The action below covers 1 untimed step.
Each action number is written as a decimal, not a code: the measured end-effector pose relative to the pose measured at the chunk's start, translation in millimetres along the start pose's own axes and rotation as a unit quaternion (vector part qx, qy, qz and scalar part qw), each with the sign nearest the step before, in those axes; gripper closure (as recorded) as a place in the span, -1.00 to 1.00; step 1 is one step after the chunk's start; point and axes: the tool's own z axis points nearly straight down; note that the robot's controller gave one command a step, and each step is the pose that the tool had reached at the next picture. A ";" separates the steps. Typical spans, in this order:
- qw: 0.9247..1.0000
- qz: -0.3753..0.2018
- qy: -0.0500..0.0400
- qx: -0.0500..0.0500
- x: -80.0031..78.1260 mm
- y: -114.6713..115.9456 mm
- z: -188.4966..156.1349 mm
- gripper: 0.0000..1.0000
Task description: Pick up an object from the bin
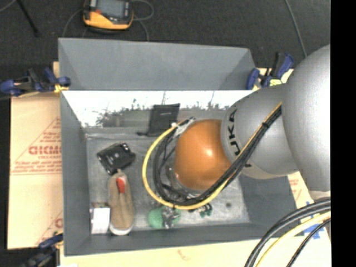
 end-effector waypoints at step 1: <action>0.999 0.032 0.002 0.000 1.0 6.1 -106.3 1.00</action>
Offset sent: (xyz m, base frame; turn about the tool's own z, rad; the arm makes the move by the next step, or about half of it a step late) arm 0.0000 0.0000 0.0000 0.0000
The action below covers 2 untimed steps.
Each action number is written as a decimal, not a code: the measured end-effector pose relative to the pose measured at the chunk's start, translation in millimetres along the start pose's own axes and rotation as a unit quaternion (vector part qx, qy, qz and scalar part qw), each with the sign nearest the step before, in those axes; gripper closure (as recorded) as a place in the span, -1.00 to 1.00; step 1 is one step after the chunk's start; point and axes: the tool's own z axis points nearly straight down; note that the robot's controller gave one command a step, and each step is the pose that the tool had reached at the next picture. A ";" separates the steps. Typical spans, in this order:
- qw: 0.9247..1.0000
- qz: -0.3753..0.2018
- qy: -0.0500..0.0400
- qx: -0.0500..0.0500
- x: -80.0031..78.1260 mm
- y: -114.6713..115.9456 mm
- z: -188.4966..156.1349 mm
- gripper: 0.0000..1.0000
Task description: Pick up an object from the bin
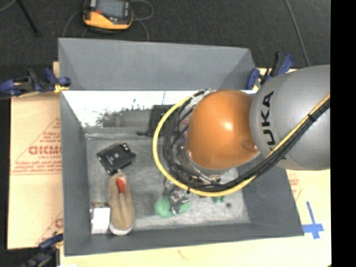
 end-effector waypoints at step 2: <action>0.999 -0.038 0.002 0.000 -4.5 0.8 -40.8 1.00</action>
Offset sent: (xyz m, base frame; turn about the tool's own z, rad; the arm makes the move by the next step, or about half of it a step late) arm 0.0153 0.0076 0.1420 -0.2528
